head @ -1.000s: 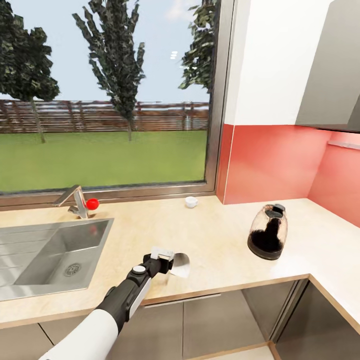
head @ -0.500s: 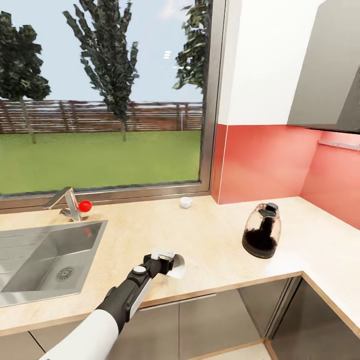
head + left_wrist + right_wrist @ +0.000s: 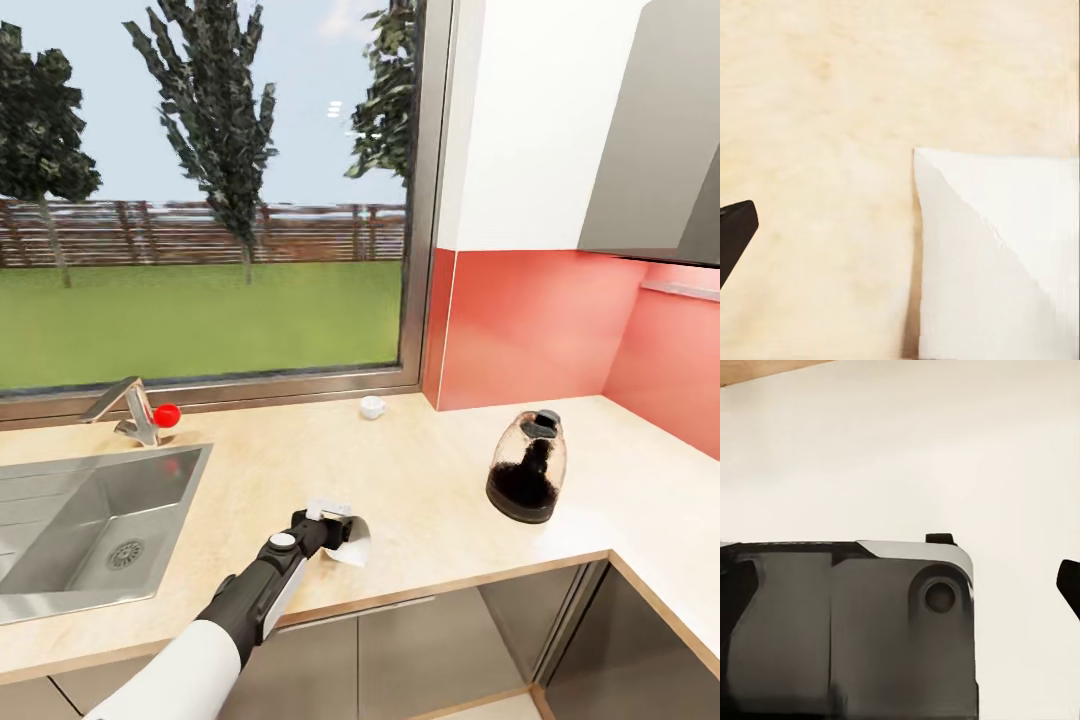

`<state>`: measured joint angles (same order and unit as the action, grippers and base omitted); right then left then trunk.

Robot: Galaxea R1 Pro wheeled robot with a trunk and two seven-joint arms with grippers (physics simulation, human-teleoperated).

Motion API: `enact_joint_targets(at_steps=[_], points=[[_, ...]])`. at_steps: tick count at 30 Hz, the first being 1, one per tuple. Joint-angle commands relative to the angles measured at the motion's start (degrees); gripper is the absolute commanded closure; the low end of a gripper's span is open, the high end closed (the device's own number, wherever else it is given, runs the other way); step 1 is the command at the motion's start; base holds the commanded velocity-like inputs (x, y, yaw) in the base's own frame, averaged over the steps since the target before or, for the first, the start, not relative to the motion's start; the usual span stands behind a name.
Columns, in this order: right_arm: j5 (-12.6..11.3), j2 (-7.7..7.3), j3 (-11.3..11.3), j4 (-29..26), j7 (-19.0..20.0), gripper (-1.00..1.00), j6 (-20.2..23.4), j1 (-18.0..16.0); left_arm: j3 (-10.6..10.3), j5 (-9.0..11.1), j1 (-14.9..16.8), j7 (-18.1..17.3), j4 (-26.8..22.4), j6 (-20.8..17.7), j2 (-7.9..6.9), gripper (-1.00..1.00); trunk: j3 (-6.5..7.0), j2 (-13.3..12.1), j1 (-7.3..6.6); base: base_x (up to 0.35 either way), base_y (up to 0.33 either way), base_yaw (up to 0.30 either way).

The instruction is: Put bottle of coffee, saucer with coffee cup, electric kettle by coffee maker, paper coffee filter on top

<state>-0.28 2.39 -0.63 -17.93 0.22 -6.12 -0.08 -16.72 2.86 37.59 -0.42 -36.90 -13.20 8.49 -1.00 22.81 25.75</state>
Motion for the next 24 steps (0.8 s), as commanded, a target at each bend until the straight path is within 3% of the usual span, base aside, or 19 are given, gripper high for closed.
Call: enact_joint_targets(at_steps=[1,5,24], points=[[0.1,0.35,0.3,0.3,0.1,-1.00,-0.2,-0.1,0.0,0.3,0.0,-0.1,-0.2,0.0,0.08,-1.00,-0.10,0.1,0.03,0.000,0.000,0.000],[0.2,1.48,0.5,0.4,0.1,-1.00,-0.2,-0.1,0.0,0.4,-0.1,0.0,-0.3,0.2,0.05,-1.00,-0.10,0.1,0.03,0.000,0.000,0.000],[0.3,1.56,-0.5,0.0,0.1,-1.00,-0.2,-0.2,0.0,0.6,-1.2,0.1,-0.3,-1.3,0.11,-1.00,-0.10,0.1,0.03,0.000,0.000,0.000]])
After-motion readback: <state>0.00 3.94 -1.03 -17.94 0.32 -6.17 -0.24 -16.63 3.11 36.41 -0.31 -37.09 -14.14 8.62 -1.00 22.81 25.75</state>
